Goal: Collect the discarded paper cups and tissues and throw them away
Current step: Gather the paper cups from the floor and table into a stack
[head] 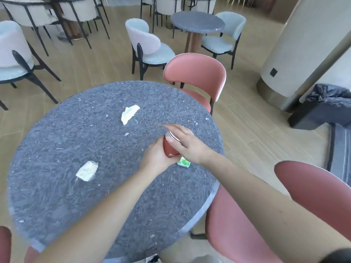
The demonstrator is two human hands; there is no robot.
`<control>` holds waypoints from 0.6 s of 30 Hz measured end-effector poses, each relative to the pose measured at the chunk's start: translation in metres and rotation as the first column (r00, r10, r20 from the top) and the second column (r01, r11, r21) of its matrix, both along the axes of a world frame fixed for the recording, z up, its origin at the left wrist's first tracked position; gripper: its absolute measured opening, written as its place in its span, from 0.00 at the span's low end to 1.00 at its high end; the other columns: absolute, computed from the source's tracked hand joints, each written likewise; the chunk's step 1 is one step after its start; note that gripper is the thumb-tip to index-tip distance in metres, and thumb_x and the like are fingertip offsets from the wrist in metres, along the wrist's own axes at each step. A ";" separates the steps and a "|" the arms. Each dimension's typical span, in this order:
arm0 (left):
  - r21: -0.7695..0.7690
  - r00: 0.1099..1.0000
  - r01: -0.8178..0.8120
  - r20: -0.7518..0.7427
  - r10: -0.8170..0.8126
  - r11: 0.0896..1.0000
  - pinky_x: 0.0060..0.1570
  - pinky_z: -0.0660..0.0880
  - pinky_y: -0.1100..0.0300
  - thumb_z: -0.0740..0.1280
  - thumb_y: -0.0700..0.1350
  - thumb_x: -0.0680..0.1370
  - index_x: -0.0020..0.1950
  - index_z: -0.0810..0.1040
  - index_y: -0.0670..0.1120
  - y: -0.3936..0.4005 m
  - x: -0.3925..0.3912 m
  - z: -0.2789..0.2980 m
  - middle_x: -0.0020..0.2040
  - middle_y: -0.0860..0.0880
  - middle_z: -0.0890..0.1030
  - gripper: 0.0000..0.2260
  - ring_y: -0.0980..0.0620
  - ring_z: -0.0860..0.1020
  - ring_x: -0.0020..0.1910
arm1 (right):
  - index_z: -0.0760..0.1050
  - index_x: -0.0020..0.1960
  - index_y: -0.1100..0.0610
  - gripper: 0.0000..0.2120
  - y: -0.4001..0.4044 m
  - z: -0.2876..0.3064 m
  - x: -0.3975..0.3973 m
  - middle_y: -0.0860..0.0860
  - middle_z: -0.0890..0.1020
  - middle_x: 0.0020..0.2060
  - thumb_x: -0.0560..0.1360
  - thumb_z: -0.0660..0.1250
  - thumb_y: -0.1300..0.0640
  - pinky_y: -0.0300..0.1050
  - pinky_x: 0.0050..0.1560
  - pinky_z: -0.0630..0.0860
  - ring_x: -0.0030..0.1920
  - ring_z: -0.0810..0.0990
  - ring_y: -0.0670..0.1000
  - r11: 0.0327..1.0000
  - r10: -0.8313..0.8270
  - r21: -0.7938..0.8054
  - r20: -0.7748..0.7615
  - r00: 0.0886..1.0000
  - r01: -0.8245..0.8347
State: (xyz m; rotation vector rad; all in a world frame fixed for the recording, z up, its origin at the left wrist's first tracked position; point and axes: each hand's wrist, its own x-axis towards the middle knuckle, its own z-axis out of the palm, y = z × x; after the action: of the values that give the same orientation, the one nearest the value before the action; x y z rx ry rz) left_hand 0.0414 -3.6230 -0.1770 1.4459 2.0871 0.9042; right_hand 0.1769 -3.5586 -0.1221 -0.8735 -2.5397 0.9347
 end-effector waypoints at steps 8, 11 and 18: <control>-0.006 0.983 0.145 0.112 -0.143 0.989 0.41 0.72 0.57 0.79 0.55 0.65 0.60 0.74 0.49 0.016 0.094 -0.003 0.48 0.51 0.82 0.28 0.46 0.82 0.51 | 0.62 0.78 0.52 0.30 -0.002 0.009 0.103 0.51 0.67 0.75 0.79 0.67 0.47 0.45 0.76 0.55 0.76 0.62 0.52 0.983 -0.154 -0.104 -0.014 0.988 0.152; 0.005 0.963 0.236 0.136 -0.234 0.972 0.45 0.76 0.57 0.79 0.61 0.63 0.59 0.74 0.52 0.023 0.153 0.005 0.50 0.53 0.82 0.30 0.51 0.80 0.49 | 0.67 0.75 0.55 0.21 -0.013 0.015 0.174 0.52 0.71 0.72 0.83 0.61 0.51 0.46 0.76 0.59 0.74 0.66 0.49 0.926 -0.342 -0.223 -0.148 0.928 0.306; 0.086 0.911 0.317 0.251 -0.328 0.945 0.42 0.71 0.70 0.73 0.68 0.59 0.56 0.73 0.57 0.022 0.294 0.016 0.47 0.62 0.79 0.30 0.63 0.78 0.46 | 0.71 0.72 0.50 0.20 -0.036 0.028 0.341 0.42 0.75 0.68 0.85 0.52 0.46 0.37 0.68 0.63 0.68 0.71 0.42 0.749 -0.636 -0.381 -0.187 0.749 0.541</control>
State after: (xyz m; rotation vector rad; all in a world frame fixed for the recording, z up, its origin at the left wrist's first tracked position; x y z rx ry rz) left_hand 0.3350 -3.6009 -0.1606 1.5415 1.5868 0.9513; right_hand 0.5182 -3.5949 -0.0943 -1.3982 -1.6873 1.1370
